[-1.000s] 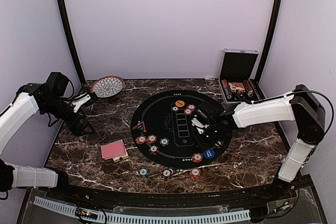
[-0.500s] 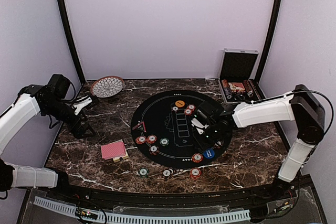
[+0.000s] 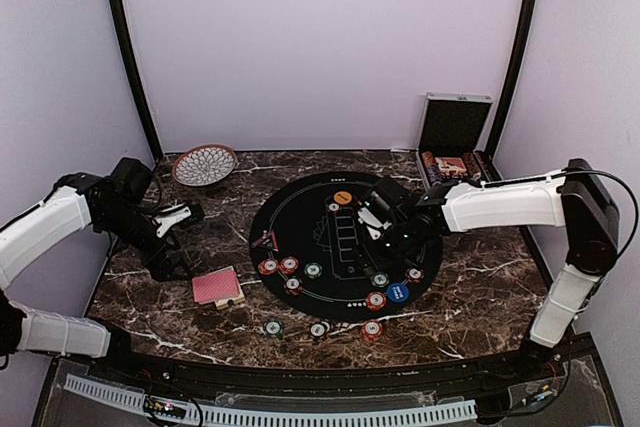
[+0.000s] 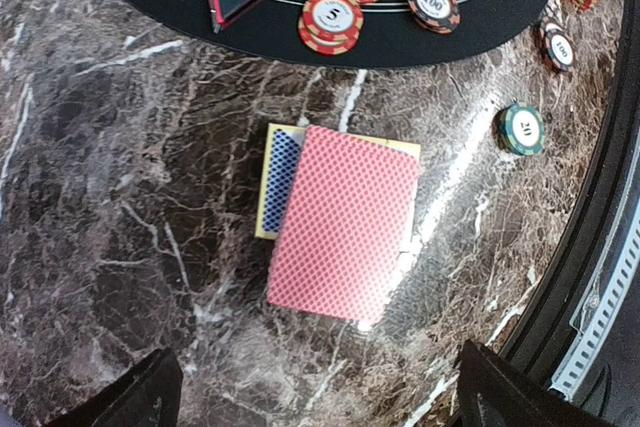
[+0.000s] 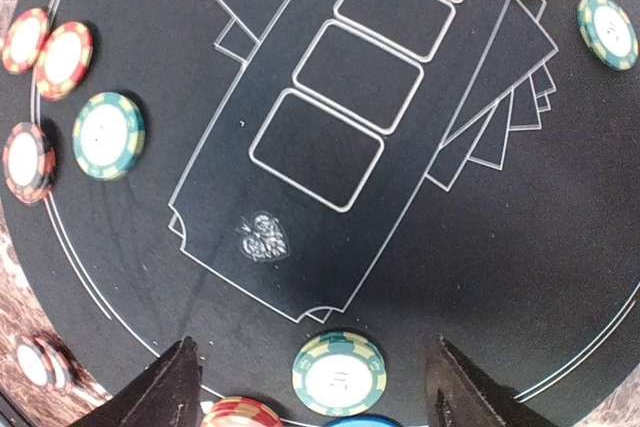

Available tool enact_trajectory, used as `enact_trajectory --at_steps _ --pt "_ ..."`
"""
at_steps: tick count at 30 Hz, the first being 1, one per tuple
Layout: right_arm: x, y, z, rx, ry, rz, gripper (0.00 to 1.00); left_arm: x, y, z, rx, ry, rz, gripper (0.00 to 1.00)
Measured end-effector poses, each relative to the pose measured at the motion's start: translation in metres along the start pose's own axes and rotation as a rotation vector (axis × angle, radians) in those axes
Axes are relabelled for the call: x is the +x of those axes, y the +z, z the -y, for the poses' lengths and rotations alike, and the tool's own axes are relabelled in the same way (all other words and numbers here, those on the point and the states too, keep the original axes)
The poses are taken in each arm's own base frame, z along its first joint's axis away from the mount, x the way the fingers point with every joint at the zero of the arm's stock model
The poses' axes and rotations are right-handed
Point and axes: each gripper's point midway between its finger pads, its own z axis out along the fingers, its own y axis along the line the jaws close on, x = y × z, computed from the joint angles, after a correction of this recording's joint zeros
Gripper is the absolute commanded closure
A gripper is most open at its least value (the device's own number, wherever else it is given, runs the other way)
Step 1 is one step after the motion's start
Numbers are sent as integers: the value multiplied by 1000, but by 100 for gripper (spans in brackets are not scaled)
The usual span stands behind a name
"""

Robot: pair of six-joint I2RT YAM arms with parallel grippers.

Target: Distribute texas hold em gaming equipment

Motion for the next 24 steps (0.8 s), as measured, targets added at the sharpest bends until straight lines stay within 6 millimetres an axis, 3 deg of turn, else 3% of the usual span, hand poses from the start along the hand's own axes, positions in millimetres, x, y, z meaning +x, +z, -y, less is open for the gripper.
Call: enact_trajectory --at_steps 4,12,18,24 --pt "-6 -2 -3 -10 26 16 12 8 21 13 45 32 -46 1" --pt "-20 -8 -9 -36 62 49 9 15 49 26 75 94 -98 1" --pt "-25 -10 -13 -46 77 62 1 15 57 30 67 148 -98 1" --pt "-27 -12 -18 -54 71 70 1 13 61 25 49 181 -103 1"
